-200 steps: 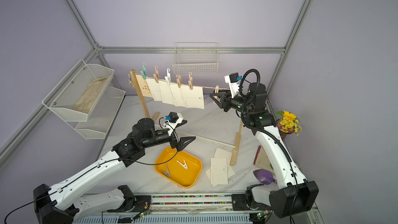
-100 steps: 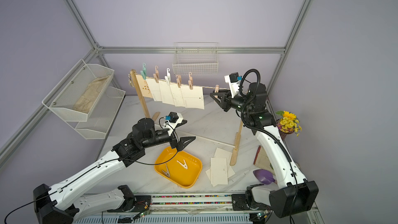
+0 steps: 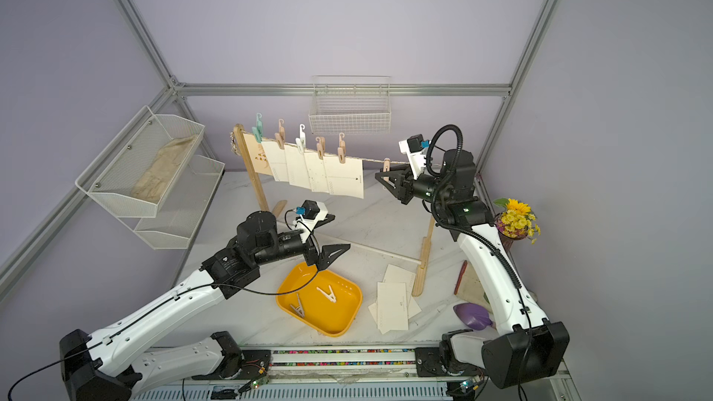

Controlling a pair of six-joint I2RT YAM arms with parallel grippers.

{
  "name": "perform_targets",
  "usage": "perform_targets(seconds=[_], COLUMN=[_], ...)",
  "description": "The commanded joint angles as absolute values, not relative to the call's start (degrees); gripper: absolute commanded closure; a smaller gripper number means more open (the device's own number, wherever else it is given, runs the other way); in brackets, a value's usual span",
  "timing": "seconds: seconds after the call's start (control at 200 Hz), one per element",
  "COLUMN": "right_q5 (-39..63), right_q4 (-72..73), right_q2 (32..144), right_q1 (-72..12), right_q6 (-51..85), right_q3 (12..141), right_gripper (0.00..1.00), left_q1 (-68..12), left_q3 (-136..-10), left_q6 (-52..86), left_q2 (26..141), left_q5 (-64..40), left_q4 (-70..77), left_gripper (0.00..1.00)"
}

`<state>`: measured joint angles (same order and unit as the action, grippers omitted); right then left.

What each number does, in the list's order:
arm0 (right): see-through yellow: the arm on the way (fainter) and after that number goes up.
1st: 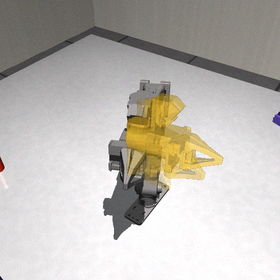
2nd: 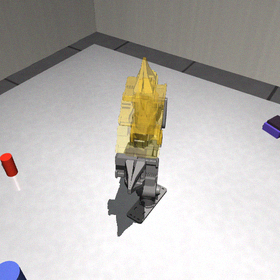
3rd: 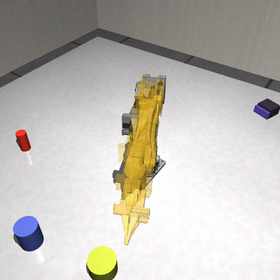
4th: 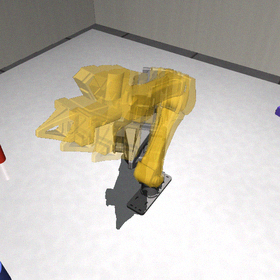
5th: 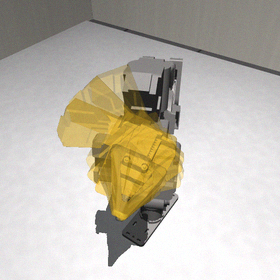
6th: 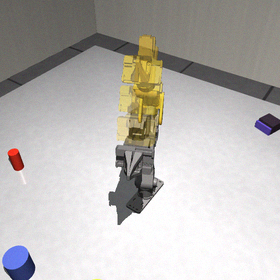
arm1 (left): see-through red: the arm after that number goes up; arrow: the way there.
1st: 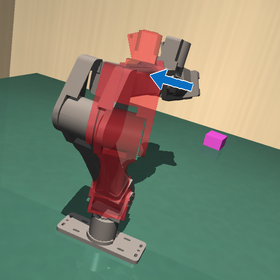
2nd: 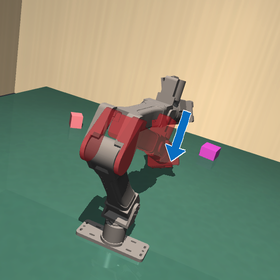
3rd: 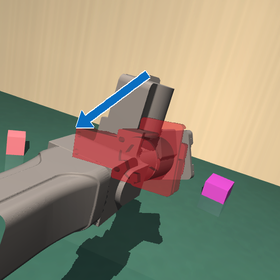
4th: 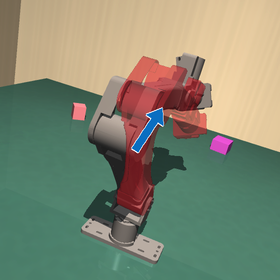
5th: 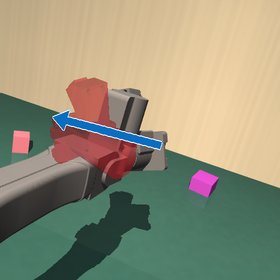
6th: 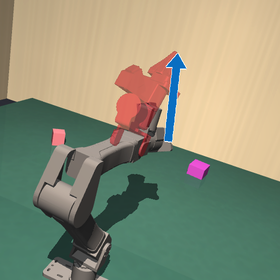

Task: Remove the postcards from the strings
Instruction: Remove the clamp from the clothesline, then place the clamp in the storage box.

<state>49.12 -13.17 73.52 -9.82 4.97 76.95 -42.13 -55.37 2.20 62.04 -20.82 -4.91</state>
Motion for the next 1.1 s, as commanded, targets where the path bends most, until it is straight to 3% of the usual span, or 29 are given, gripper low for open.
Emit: perform_targets(seconds=[0.0,0.325,0.58,0.81,0.925,1.03,1.095], right_q5=[50.3,47.1,41.0,31.7,28.0,25.3,24.4], right_q4=[-18.0,-24.0,-27.8,-27.0,-24.2,-24.7,-25.5], right_q2=[74.1,75.8,74.9,72.7,73.7,76.0,77.2], right_q1=[-11.0,-15.9,-23.4,-34.0,-40.3,-45.2,-47.1], right_q6=[-0.1,-5.1,-6.4,-5.5,-3.9,-3.7,-3.7], right_q3=[77.0,78.2,74.6,66.7,63.3,62.4,62.2], right_gripper=[0.93,0.92,0.89,0.87,0.85,0.79,0.66], left_q1=[-41.6,-41.1,-40.4,-39.5,-38.0,-37.4,-37.2], left_q3=[-54.0,-53.1,-46.1,-39.1,-38.6,-39.1,-39.5], left_q6=[2.8,2.4,-2.0,-6.3,-7.6,-6.7,-6.0], left_q2=[62.1,59.4,47.0,37.3,36.4,37.1,37.8], left_q5=[-21.5,-17.7,1.6,27.2,31.4,29.0,27.8], left_q4=[-2.0,-1.1,6.9,16.4,17.4,16.5,15.7], left_gripper=[0.00,0.00,0.00,0.00,0.00,0.00,0.00])
